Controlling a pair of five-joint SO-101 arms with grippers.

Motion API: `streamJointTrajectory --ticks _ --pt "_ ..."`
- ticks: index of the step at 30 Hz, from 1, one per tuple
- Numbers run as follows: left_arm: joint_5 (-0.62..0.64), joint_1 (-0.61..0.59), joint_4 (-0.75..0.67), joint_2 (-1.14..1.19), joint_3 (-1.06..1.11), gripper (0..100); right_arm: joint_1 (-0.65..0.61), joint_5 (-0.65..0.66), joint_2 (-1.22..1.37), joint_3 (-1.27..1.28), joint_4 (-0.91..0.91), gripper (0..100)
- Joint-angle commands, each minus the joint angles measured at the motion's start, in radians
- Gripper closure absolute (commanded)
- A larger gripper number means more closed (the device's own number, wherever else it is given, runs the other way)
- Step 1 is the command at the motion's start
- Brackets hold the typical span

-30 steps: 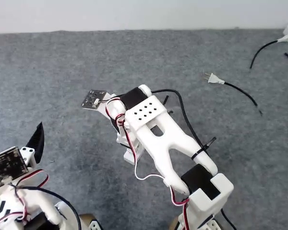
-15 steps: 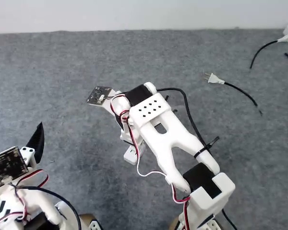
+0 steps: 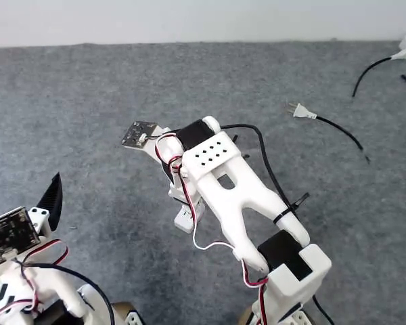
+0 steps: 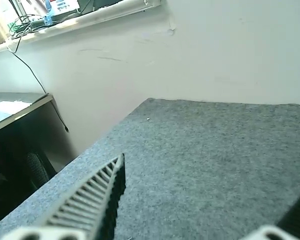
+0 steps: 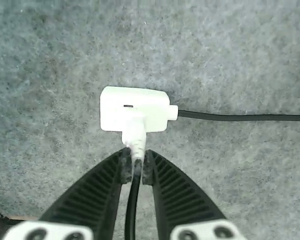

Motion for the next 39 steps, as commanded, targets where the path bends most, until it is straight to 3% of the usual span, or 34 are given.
streamJointTrajectory --ticks 1,24,39 --pt "0.009 0.005 0.006 -0.012 -0.007 50 -0.016 0.018 0.013 -0.005 -0.013 98.9" --pt "0.009 0.006 0.0 -0.012 0.012 50 -0.087 -0.031 0.074 0.0 -0.036 98.9" --pt "0.009 0.006 0.0 -0.012 0.015 50 -0.087 -0.052 0.073 0.255 -0.234 98.9"
